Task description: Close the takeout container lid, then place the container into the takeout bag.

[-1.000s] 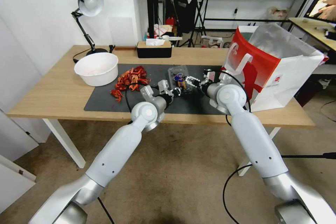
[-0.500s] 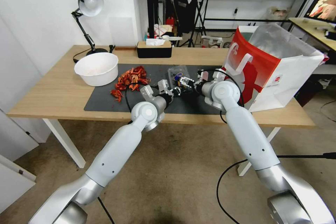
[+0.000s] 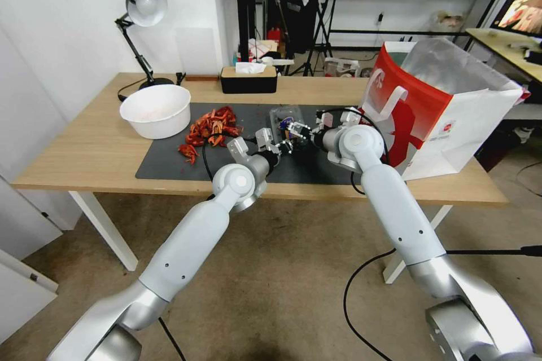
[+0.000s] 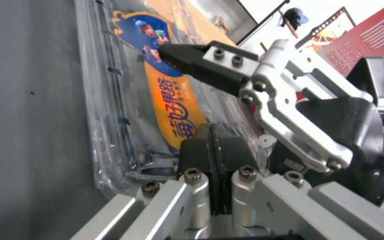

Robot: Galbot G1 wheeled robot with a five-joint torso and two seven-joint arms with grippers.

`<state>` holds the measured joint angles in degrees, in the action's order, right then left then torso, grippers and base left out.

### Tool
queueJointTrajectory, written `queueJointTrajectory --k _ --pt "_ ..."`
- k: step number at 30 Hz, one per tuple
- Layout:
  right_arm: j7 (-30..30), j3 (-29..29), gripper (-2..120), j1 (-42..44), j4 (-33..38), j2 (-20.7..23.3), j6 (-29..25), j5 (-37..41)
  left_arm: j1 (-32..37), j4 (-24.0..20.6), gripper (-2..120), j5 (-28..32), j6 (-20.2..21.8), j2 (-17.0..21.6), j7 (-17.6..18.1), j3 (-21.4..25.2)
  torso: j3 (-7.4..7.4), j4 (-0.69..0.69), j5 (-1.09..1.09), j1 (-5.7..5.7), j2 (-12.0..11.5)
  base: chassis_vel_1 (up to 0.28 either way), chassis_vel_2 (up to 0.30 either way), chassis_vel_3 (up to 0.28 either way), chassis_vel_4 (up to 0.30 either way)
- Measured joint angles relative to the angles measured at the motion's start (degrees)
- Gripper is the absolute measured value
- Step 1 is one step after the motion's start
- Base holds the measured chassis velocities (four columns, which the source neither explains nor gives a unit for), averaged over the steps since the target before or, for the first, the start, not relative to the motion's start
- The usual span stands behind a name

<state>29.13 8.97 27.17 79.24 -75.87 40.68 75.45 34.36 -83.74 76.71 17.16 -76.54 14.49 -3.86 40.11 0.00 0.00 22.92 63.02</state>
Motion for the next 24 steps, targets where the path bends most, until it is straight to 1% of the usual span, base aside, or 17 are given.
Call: queueJointTrajectory --k 1,2,3,6,7,9,10,11,12,13,14,15,17,18,19,21,24 --pt "0.16 0.03 70 -0.01 -0.01 -0.03 0.04 0.13 0.04 -0.03 0 -0.01 -0.02 0.06 0.0 0.02 0.0 0.0 0.0 0.0 0.0 0.0 0.0 0.0 0.0" --pt "0.34 0.08 64 -0.01 -0.02 -0.09 0.09 0.27 0.11 -0.1 0 -0.01 -0.03 0.17 0.0 0.06 0.0 0.0 0.0 0.0 0.0 0.0 0.0 0.0 0.0" --pt "0.34 0.08 64 -0.01 -0.02 -0.09 0.09 0.27 0.11 -0.1 0 -0.01 -0.03 0.17 0.0 0.06 0.0 0.0 0.0 0.0 0.0 0.0 0.0 0.0 0.0" --pt "0.54 0.28 49 0.22 -0.02 -0.19 0.12 0.32 0.29 -0.32 0 -0.01 -0.05 0.44 0.0 0.23 0.0 0.0 0.0 0.0 0.01 0.0 0.0 0.0 0.0" --pt "0.54 0.28 49 0.22 -0.02 -0.19 0.12 0.32 0.29 -0.32 0 -0.01 -0.05 0.44 0.0 0.23 0.0 0.0 0.0 0.0 0.01 0.0 0.0 0.0 0.0" --pt "0.6 0.46 37 0.6 -0.01 -0.25 0.14 0.31 0.42 -0.52 0 0.0 -0.08 0.65 -0.02 0.36 0.0 0.0 0.0 0.0 0.01 0.0 0.0 0.0 0.0" --pt "0.6 0.46 37 0.6 -0.01 -0.25 0.14 0.31 0.42 -0.52 0 0.0 -0.08 0.65 -0.02 0.36 0.0 0.0 0.0 0.0 0.01 0.0 0.0 0.0 0.0" --pt "0.6 0.52 34 0.74 0.0 -0.26 0.14 0.31 0.45 -0.56 0 0.0 -0.09 0.73 -0.02 0.43 0.0 0.0 0.0 0.0 0.01 0.0 0.0 0.0 0.0" --pt "0.59 0.59 27 0.88 0.02 -0.26 0.13 0.29 0.47 -0.65 0 0.03 -0.13 0.81 -0.04 0.49 0.0 0.0 0.0 0.0 0.01 0.0 0.0 0.0 0.0" --pt "0.57 0.66 27 0.95 0.04 -0.27 0.12 0.28 0.48 -0.7 0 0.06 -0.18 0.88 -0.07 0.53 -0.01 0.0 0.0 0.0 0.01 0.0 0.0 0.0 0.0" --pt "0.53 0.74 20 0.99 0.06 -0.28 0.1 0.26 0.51 -0.75 0 0.1 -0.26 1.01 -0.11 0.61 -0.01 0.0 0.0 -0.01 0.01 0.0 0.0 0.0 0.0" --pt "0.53 0.74 20 0.99 0.06 -0.28 0.1 0.26 0.51 -0.75 0 0.1 -0.26 1.01 -0.11 0.61 -0.01 0.0 0.0 -0.01 0.01 0.0 0.0 0.0 0.0" --pt "0.47 0.85 9 1.0 0.07 -0.29 0.05 0.22 0.53 -0.89 0 0.16 -0.32 1.23 -0.14 0.72 0.0 0.0 0.0 -0.01 0.01 0.0 0.0 0.0 0.0" --pt "0.43 0.89 6 0.98 0.07 -0.29 0.02 0.21 0.55 -0.99 0 0.2 -0.38 1.37 -0.14 0.78 -0.01 0.0 0.0 -0.01 0.01 0.0 0.0 0.0 0.0" --pt "0.43 0.89 6 0.98 0.07 -0.29 0.02 0.21 0.55 -0.99 0 0.2 -0.38 1.37 -0.14 0.78 -0.01 0.0 0.0 -0.01 0.01 0.0 0.0 0.0 0.0" --pt "0.4 0.94 0 0.86 0.07 -0.28 -0.04 0.18 0.67 -1.42 0 0.27 -0.52 1.73 -0.14 1.12 0.0 0.0 0.0 -0.01 0.01 0.0 0.0 0.0 0.0" --pt "0.39 1.01 0 0.77 0.07 -0.28 -0.08 0.18 1.07 -2.32 0 0.31 -0.71 2.26 -0.14 1.59 0.0 0.0 0.0 0.0 0.01 0.0 0.0 0.0 0.0"
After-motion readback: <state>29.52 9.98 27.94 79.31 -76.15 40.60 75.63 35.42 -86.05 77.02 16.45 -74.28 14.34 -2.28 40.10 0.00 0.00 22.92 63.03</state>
